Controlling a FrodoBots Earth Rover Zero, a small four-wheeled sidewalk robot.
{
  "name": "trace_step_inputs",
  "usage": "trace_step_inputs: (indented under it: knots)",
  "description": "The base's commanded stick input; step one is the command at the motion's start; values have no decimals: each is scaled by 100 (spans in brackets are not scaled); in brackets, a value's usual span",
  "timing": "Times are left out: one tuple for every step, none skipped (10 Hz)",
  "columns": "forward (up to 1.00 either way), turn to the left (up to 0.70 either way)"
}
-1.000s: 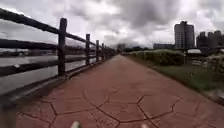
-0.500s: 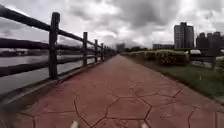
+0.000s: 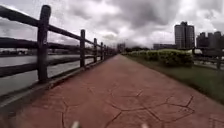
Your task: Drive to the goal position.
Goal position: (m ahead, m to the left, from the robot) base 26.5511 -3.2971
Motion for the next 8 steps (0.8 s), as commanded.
trace_step_inputs:
  knots:
    - [70,0]
    - [70,0]
    - [70,0]
    - [70,0]
    - [70,0]
    - [70,0]
    - [70,0]
    - [70,0]
